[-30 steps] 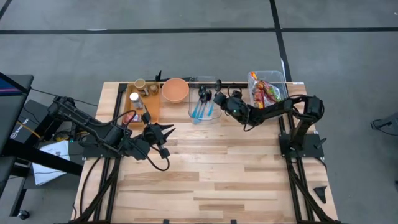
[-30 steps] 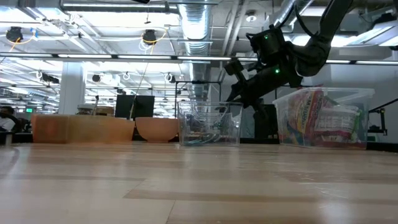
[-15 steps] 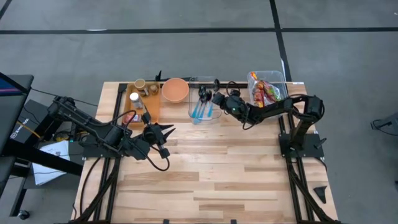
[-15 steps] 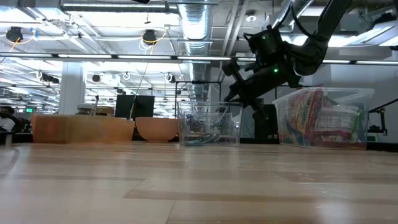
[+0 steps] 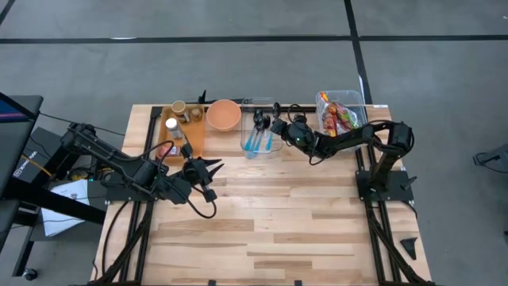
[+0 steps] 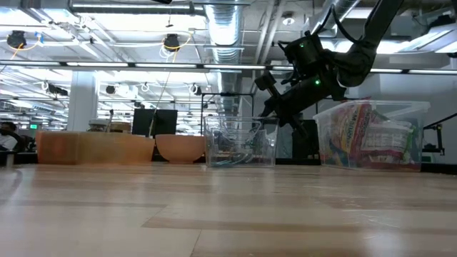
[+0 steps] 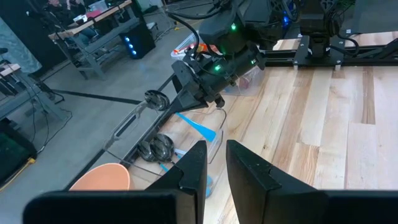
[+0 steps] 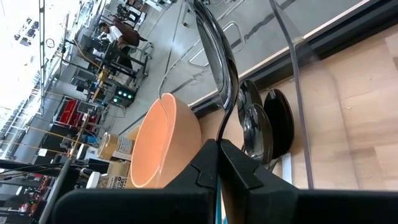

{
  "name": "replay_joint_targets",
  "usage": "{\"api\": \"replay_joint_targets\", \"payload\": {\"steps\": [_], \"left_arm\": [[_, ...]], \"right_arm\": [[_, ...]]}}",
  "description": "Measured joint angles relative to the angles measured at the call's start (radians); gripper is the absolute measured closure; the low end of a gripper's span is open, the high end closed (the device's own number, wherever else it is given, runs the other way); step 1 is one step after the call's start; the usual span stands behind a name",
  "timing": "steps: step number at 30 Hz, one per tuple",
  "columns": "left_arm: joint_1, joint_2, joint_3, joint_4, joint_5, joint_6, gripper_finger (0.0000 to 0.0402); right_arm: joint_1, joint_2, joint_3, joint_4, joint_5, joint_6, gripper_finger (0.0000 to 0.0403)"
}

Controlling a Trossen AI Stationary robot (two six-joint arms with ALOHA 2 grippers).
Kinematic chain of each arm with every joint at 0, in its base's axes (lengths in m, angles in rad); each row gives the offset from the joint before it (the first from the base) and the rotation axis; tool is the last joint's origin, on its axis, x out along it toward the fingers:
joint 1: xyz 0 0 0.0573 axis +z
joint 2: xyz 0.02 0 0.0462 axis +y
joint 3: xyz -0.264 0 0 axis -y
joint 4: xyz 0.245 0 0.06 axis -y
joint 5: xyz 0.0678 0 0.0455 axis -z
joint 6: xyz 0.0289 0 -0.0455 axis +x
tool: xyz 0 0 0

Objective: Pick & Place Food Item
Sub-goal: Put the blue spoon into the transparent bin, then return to Home Position

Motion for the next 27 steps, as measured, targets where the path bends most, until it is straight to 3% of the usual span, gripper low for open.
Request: {"api": "replay_joint_targets", "payload": {"steps": [11, 21, 27], "left_arm": [[0.000, 0.000, 0.000, 0.000, 0.000, 0.000, 0.0349], [0.000, 0.000, 0.000, 0.000, 0.000, 0.000, 0.0349], [0.000, 0.000, 0.000, 0.001, 0.000, 0.000, 0.0349]], "right_arm": [[0.000, 0.000, 0.000, 0.000, 0.000, -0.002, 0.0398], [-0.019, 0.000, 0.039, 0.000, -0.053, -0.029, 0.0345], [-0.027, 0.000, 0.072, 0.003, -0.065, -0.054, 0.0335]]}}
